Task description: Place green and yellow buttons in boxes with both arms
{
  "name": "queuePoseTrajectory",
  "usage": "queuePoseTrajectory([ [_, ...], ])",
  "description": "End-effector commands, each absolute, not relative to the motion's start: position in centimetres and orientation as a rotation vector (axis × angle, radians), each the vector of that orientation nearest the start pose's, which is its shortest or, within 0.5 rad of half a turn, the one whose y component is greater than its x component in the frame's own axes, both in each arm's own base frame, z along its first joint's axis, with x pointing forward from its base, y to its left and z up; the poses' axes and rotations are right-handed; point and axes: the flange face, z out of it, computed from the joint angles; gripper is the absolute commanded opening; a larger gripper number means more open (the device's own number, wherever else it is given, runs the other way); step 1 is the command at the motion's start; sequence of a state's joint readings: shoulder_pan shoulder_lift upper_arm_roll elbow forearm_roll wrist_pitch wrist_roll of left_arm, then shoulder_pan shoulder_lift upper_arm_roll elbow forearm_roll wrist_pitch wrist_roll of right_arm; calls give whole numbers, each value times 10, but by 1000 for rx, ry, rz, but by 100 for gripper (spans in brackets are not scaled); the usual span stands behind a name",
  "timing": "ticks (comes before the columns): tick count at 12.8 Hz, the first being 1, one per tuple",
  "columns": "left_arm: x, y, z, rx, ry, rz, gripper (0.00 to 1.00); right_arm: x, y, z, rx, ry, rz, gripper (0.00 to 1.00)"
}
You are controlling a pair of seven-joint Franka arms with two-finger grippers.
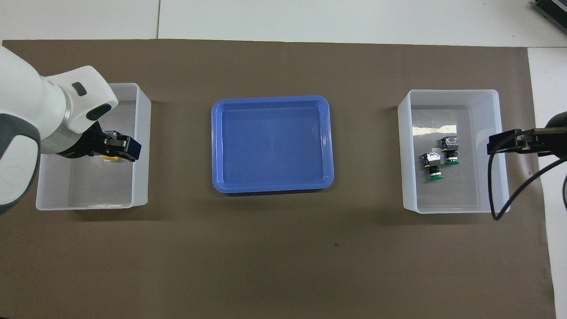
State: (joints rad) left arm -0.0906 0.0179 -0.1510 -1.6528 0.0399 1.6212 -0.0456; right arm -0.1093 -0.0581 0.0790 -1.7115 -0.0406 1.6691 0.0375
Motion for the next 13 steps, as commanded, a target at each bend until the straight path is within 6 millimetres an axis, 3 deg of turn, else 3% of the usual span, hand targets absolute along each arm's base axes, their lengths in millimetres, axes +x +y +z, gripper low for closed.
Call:
queuePoseTrajectory([
  [1,545,-99,581,-3084,383,21,86,539,-10,601,-3175,93,-42,100],
  [9,550,-78,583,-3205,314,18,87,539,-21,600,-3161,151,-49,100],
  [11,550,-78,587,-3207,290,7,90,538,-20,600,-3159,149,-47,100],
  [13,549,-82,590,-3211,203,-1,99,537,-17,599,-3158,144,-44,100],
])
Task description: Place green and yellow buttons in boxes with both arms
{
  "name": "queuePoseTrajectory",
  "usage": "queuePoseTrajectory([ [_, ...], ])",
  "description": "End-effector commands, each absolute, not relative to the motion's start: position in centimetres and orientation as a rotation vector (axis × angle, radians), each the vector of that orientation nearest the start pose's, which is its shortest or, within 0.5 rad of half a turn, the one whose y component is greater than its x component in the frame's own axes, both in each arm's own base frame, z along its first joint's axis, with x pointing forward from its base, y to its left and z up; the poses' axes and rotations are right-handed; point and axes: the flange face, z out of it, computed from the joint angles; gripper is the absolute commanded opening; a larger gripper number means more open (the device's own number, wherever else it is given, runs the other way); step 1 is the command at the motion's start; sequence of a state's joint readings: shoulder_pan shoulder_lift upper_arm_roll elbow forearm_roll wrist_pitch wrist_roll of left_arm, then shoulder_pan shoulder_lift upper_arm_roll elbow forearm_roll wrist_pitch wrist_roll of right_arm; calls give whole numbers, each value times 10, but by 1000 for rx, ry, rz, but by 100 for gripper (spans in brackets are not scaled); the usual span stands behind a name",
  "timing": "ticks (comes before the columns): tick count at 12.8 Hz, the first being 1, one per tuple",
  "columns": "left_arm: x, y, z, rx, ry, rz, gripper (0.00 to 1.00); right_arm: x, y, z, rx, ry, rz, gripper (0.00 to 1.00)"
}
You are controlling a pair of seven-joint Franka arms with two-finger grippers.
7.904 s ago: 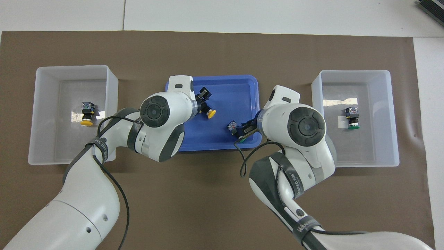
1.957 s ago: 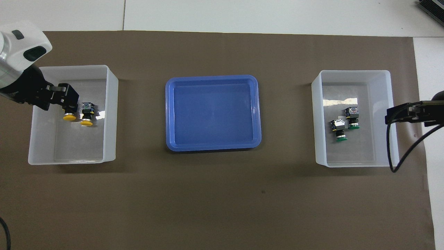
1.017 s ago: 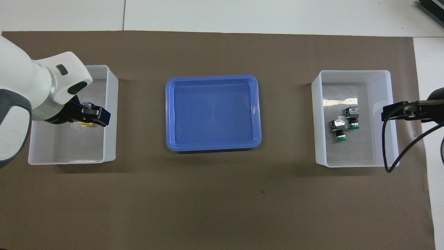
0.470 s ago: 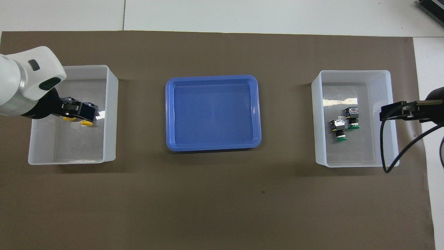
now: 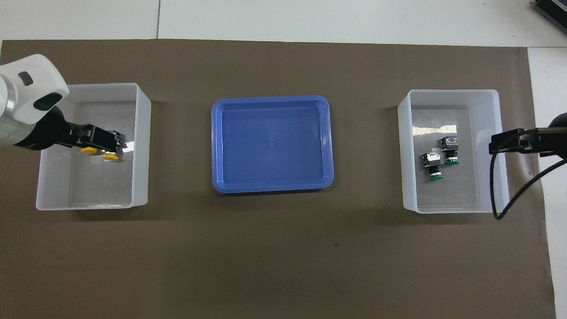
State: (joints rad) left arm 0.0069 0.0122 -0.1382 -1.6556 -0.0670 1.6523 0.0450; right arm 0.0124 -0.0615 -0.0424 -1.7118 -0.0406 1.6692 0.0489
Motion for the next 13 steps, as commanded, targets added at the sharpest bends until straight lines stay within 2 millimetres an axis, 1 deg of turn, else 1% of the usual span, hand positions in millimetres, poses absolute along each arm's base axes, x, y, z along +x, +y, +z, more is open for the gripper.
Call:
queuePoseTrajectory([
  [1,550,-81,595,-3208,191,-16,100,537,-16,598,-3158,139,-42,100],
  [4,549,-80,603,-3202,188,-29,100,535,-12,597,-3158,118,-20,100],
  [5,549,-79,608,-3191,192,-38,100,535,-8,597,-3159,106,-15,100],
  [6,549,-81,608,-3175,203,-39,100,536,3,600,-3161,79,-25,100],
  [7,548,-83,610,-3155,216,-48,100,536,5,602,-3162,74,-33,100],
  [9,549,-87,610,-3128,234,-65,100,533,3,605,-3162,78,-1,100],
  [10,549,-87,610,-3128,236,-68,100,531,-3,607,-3162,90,25,100],
  [13,547,-88,613,-3125,238,-70,100,531,-4,607,-3162,95,28,100],
])
